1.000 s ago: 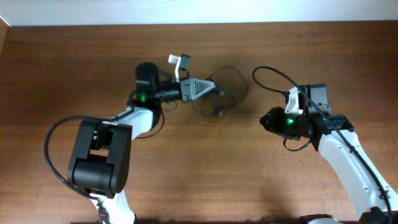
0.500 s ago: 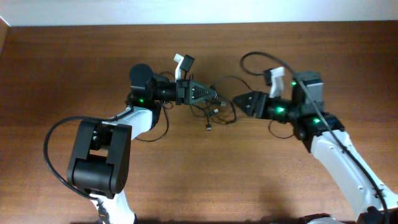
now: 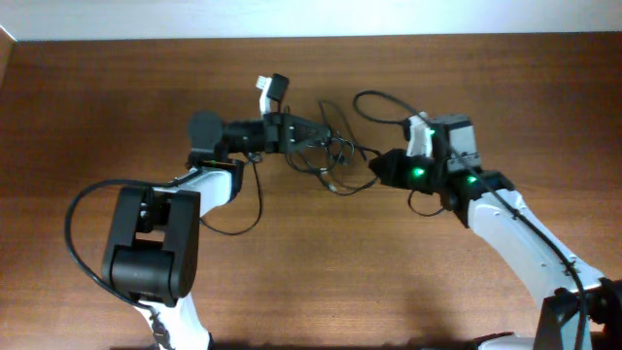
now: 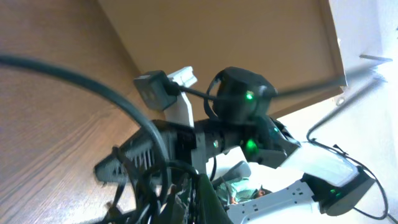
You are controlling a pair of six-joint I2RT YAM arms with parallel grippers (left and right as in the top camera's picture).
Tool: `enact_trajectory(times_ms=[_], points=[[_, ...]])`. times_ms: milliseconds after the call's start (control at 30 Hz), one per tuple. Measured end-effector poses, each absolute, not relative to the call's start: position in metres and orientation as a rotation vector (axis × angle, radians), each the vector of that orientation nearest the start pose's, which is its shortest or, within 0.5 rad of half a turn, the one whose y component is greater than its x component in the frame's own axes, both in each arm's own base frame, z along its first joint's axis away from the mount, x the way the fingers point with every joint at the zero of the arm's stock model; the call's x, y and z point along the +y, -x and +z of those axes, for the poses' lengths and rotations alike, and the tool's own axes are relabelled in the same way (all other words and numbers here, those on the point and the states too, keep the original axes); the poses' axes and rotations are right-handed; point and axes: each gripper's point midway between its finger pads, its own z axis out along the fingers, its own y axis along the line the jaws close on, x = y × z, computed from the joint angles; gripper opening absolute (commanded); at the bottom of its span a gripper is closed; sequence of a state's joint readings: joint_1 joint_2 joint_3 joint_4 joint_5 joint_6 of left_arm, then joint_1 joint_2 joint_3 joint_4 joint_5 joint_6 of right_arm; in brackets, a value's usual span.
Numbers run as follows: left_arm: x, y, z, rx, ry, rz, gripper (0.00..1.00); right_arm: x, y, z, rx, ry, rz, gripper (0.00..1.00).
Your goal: Untangle cables
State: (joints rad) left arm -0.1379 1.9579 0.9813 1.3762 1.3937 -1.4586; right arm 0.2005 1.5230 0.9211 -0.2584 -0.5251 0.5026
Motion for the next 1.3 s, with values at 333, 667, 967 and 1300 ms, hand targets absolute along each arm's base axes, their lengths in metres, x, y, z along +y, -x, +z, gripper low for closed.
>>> enact_trajectory(times_ms=[333, 667, 967, 1300], points=[[-0.149, -0.399, 0.237, 1.836, -0.312, -1.880, 0.00, 0.059, -0.349, 0.094, 2.601, -0.583, 0.868, 0.04], [-0.119, -0.409, 0.239, 1.817, -0.233, -1.835, 0.00, 0.062, -0.338, 0.105, 2.567, -0.415, 1.057, 0.04], [-0.243, -0.359, 0.213, 1.861, -0.631, -1.961, 0.55, 0.132, -0.331, 0.120, 2.546, -0.075, 1.189, 0.09], [-0.236, -0.376, 0.072, 2.478, 0.035, -1.618, 0.82, 0.123, -0.325, 0.106, 2.613, -0.116, 1.101, 0.22]])
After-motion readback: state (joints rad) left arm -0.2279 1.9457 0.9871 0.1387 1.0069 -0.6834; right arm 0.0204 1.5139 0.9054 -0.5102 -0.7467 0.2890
